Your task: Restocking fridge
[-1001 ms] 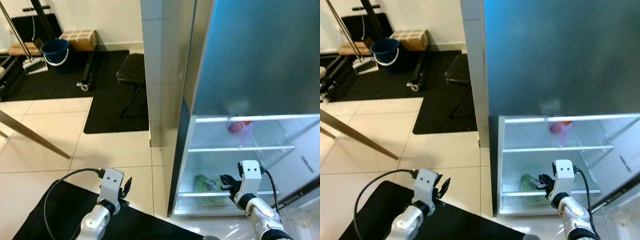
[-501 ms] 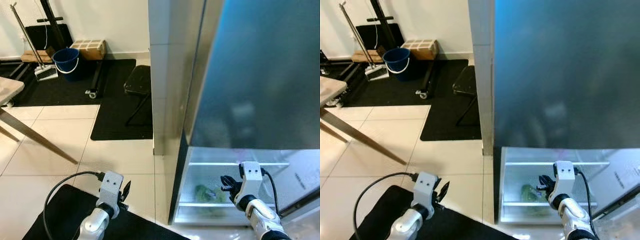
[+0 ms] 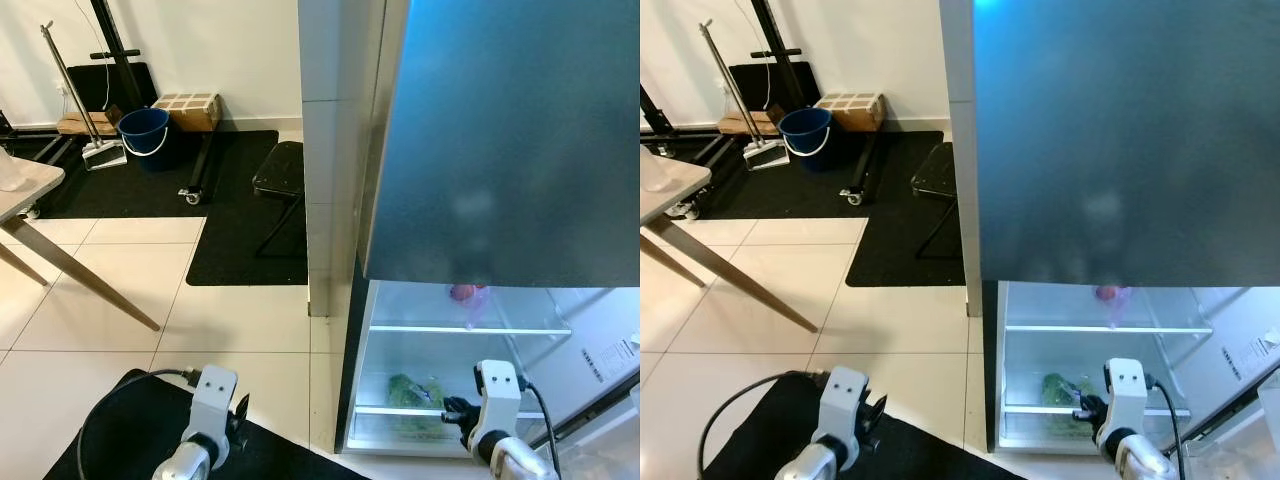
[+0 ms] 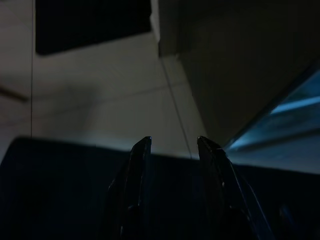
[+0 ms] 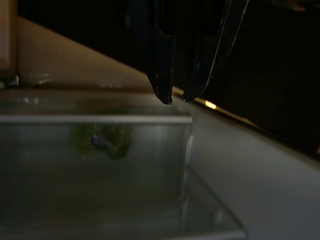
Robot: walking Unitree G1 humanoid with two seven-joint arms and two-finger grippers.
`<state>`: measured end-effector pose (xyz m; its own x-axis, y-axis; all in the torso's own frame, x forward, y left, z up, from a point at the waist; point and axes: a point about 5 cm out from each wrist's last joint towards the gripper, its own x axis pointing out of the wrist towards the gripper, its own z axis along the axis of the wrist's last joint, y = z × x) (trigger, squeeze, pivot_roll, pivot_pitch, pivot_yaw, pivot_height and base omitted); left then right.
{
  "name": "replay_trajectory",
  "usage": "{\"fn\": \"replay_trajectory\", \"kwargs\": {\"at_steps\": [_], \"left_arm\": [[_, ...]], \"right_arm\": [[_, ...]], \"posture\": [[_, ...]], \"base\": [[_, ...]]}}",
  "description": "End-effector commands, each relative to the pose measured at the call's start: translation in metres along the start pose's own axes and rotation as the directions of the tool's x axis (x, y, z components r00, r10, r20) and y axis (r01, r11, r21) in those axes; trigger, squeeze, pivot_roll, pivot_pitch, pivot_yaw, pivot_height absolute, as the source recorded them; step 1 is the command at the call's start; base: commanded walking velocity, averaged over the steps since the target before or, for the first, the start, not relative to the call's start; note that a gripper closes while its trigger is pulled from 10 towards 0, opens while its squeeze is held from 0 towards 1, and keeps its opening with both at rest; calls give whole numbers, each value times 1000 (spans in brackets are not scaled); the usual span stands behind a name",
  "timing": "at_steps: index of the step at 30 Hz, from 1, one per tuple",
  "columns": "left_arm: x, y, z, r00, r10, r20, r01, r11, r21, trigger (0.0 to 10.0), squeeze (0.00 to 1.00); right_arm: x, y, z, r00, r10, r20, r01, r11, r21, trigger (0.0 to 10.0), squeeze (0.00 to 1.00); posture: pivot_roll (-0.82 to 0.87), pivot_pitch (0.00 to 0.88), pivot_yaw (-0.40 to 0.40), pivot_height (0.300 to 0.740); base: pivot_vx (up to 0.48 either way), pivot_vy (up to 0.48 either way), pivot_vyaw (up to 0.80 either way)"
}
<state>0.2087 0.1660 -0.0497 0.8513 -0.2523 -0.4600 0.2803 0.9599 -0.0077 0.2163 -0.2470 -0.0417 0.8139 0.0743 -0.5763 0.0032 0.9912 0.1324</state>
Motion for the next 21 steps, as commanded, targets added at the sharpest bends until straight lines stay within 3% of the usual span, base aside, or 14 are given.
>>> {"fn": "replay_trajectory", "kwargs": {"at_steps": [1,7,10,12,13,14,15,21], "left_arm": [[-10,10,-16,995,44,-84,-45,999,-12,10000,0],[-18,12,-30,984,73,-161,-81,996,-39,10000,0],[-30,13,-50,958,92,-271,-111,992,-57,10000,0],[-33,13,-54,950,94,-297,-117,991,-60,10000,0],[-40,12,-65,927,94,-364,-125,990,-64,10000,0],[-40,12,-65,927,94,-364,-125,990,-64,10000,0],[-48,10,-76,893,86,-443,-115,993,-38,10000,0],[-49,8,-81,866,86,-493,-115,993,-28,10000,0]], "right_arm": [[-3,2,-13,999,-6,-49,7,1000,7,10000,0],[-5,3,-19,997,1,-83,0,1000,10,10000,0],[-7,3,-31,989,-33,-143,37,999,27,10000,0],[-9,3,-34,985,-47,-164,52,998,22,10000,0],[-12,1,-43,975,-82,-209,85,996,6,10000,0],[-12,1,-43,975,-82,-209,85,996,6,10000,0],[-17,0,-53,960,-119,-254,123,992,0,10000,0],[-29,-1,-76,920,-177,-349,179,984,-26,10000,0]], "posture": [[90,36,24,740],[83,22,17,740],[72,0,9,740],[72,0,9,740],[70,0,4,740],[70,0,4,740],[67,0,-1,740],[68,0,-6,740]], "base": [[0,0,0],[0,0,0],[0,0,0],[0,0,0],[0,0,0],[0,0,0],[0,0,0],[0,0,0]]}}
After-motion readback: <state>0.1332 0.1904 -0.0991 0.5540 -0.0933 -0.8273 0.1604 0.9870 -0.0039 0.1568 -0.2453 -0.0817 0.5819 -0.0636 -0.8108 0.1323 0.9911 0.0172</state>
